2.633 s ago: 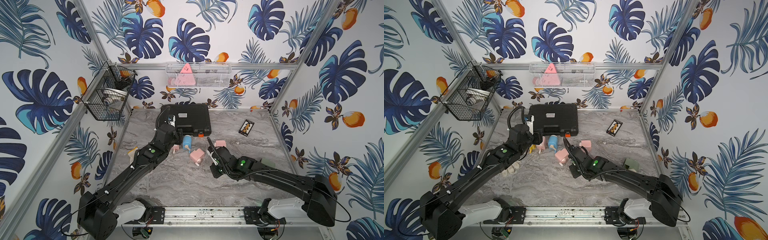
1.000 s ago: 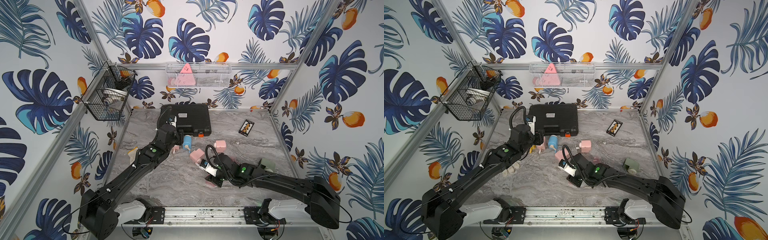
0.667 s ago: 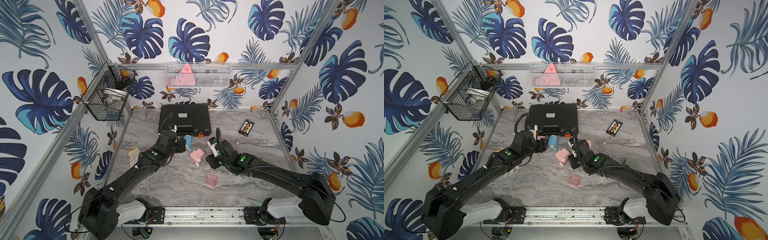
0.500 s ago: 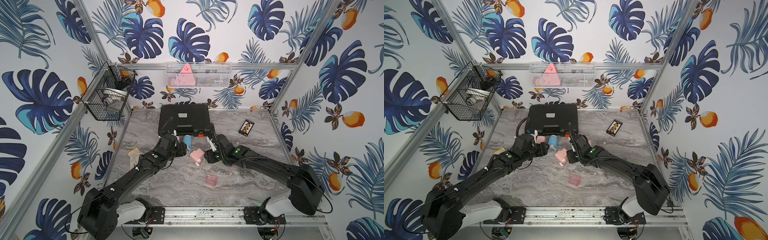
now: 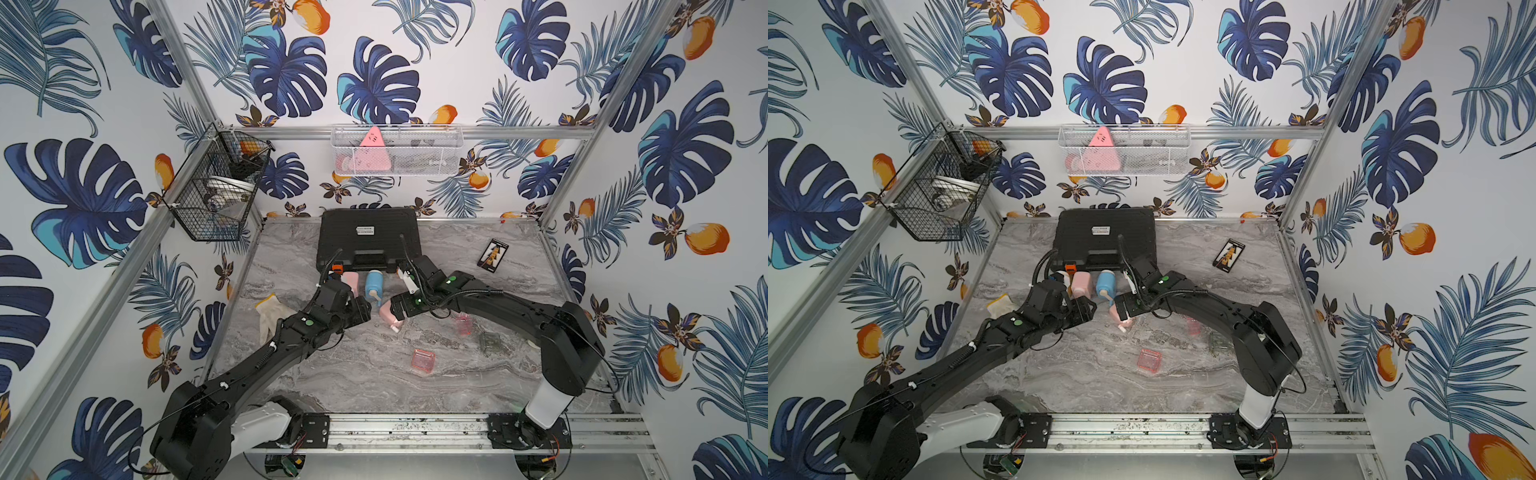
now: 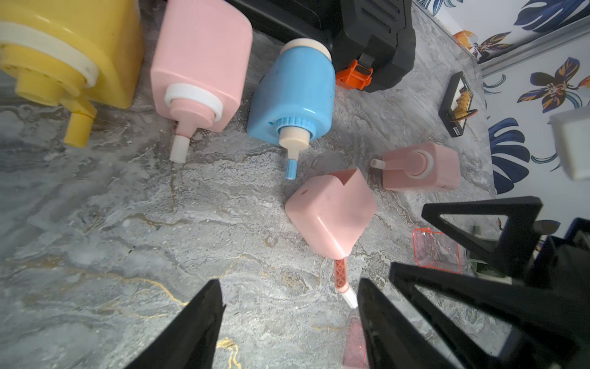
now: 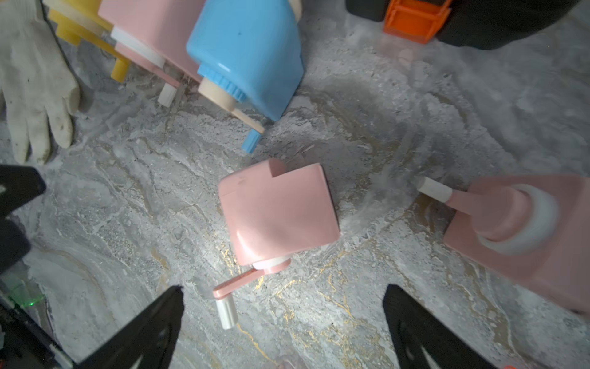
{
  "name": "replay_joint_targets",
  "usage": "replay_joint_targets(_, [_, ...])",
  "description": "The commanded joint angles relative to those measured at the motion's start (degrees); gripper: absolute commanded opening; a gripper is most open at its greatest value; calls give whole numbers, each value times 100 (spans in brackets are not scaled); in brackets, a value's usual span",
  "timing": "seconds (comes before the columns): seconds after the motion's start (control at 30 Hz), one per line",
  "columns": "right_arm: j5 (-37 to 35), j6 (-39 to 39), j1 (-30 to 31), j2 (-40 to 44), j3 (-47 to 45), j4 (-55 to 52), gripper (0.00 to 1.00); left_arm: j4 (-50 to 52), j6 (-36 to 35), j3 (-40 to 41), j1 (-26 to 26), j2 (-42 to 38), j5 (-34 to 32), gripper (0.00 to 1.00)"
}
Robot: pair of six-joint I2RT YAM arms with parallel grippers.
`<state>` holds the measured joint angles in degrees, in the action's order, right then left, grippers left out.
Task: Put the tray back into the pencil sharpener
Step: Pick up the pencil sharpener from the center of the board.
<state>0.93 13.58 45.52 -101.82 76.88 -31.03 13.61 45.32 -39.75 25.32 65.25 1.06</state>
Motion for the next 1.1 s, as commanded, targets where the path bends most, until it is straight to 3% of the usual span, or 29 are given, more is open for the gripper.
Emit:
replay_joint_targets(0.0, [-451, -493, 136, -323, 360, -548, 100, 95, 196, 37, -98, -136, -199, 71])
replay_joint_targets(0.3, [-1132, -1150, 380, -1187, 1215, -1166, 100, 273, 344, 274, -347, -670, -382, 74])
replay_joint_targets(0.7, [-873, -1175, 379, -1991, 1941, -1491, 100, 414, 254, 371, -403, -996, -484, 74])
replay_joint_targets(1.07, [-764, -1212, 356, -2250, 2024, -1495, 97, 429, 249, 367, -423, -1030, -466, 73])
